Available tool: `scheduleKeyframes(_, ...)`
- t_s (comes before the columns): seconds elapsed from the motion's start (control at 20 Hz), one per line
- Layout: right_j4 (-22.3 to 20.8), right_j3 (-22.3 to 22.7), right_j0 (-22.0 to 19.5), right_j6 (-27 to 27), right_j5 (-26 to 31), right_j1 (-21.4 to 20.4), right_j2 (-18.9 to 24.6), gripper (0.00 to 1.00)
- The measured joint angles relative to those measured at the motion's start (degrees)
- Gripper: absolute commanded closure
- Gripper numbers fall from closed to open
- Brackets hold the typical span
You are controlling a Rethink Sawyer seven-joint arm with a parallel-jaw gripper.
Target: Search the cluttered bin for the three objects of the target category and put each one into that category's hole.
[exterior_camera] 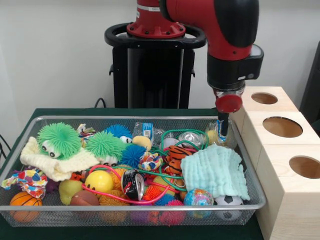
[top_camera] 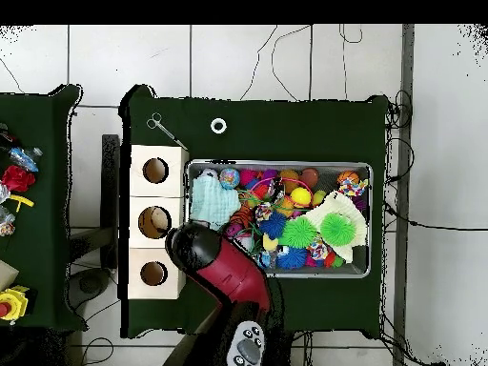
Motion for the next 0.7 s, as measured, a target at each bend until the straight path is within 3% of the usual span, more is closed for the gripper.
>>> scheduleKeyframes(0.4, -3.5, 6.2, -5.0, 0.0, -11.4, -0.4, 2.9, 0.0)
scheduleKeyframes(0.7, -6.8, 9.4, -7.3, 0.0, -12.7, -0.4, 4.3, 0.0)
